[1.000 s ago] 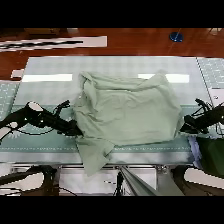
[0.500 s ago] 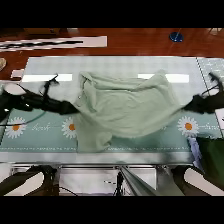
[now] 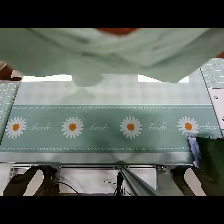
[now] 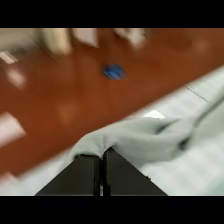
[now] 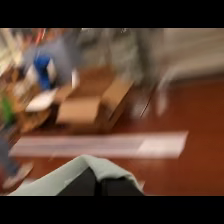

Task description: Fold the shirts.

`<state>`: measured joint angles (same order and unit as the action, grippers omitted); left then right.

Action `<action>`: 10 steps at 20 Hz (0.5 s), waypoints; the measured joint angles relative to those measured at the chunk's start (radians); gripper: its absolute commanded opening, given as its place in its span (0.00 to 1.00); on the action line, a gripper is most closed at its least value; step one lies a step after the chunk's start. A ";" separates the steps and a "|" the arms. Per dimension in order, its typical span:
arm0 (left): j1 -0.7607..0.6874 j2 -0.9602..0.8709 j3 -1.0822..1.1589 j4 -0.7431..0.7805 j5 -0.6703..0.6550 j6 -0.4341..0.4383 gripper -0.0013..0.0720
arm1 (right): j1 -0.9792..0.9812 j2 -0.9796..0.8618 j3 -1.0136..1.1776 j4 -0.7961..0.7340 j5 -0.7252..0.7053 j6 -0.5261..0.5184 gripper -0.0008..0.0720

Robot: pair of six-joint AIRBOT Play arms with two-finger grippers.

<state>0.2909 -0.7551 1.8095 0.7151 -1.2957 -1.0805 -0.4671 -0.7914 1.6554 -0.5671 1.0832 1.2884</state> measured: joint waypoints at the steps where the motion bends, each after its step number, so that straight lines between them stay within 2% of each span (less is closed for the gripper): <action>1: 0.016 0.024 0.070 0.034 0.016 -0.028 0.04 | 0.000 0.022 0.060 -0.056 -0.040 0.032 0.05; 3: 0.036 0.070 0.175 0.110 0.024 -0.088 0.04 | 0.000 0.058 0.172 -0.187 -0.063 0.095 0.05; 5: 0.046 0.110 0.239 0.184 0.001 -0.148 0.04 | 0.000 0.085 0.261 -0.318 -0.019 0.136 0.05; 7: 0.052 0.146 0.275 0.240 -0.058 -0.205 0.04 | 0.000 0.108 0.327 -0.423 0.070 0.169 0.05; 10: 0.056 0.175 0.299 0.290 -0.233 -0.276 0.04 | 0.001 0.137 0.375 -0.530 0.261 0.198 0.05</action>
<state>0.3466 -0.5804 2.1090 1.0046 -1.5284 -1.3563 -0.4660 -0.6548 2.0304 -1.0969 1.3437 1.4864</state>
